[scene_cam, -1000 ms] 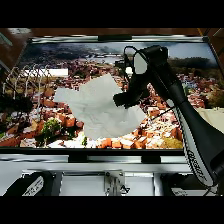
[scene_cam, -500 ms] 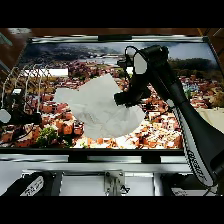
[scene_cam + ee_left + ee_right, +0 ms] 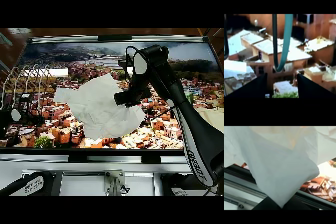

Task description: Fold the shirts.

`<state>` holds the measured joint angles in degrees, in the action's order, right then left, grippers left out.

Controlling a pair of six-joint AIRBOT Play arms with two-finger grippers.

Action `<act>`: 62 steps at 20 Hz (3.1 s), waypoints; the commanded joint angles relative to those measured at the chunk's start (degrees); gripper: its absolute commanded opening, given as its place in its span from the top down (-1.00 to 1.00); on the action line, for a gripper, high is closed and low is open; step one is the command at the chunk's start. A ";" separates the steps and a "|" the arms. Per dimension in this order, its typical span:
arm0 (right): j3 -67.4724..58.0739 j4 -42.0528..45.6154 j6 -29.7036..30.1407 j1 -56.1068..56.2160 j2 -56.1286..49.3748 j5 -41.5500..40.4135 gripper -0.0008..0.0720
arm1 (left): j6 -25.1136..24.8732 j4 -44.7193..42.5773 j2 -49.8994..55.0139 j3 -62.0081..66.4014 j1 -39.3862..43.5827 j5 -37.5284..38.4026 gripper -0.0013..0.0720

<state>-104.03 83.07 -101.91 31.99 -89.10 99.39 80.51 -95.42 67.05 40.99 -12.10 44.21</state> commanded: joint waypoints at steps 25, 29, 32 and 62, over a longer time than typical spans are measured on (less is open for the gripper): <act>0.00 0.00 -0.07 0.02 -0.02 7.19 0.73 | -1.64 1.38 5.40 3.43 -0.31 -6.67 0.83; 0.00 0.02 0.22 0.02 -0.02 7.23 0.73 | -1.57 1.11 2.25 6.43 -0.17 -4.31 0.83; -0.07 2.23 0.33 -0.04 0.00 7.23 0.73 | -1.60 0.90 -1.25 8.85 -0.63 -1.46 0.84; -4.11 12.17 6.05 -13.70 0.15 7.39 0.73 | -7.93 18.36 -42.99 7.04 41.42 52.09 0.84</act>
<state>-108.07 94.76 -96.20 18.55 -88.95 99.35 73.84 -76.62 25.21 48.10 28.82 93.67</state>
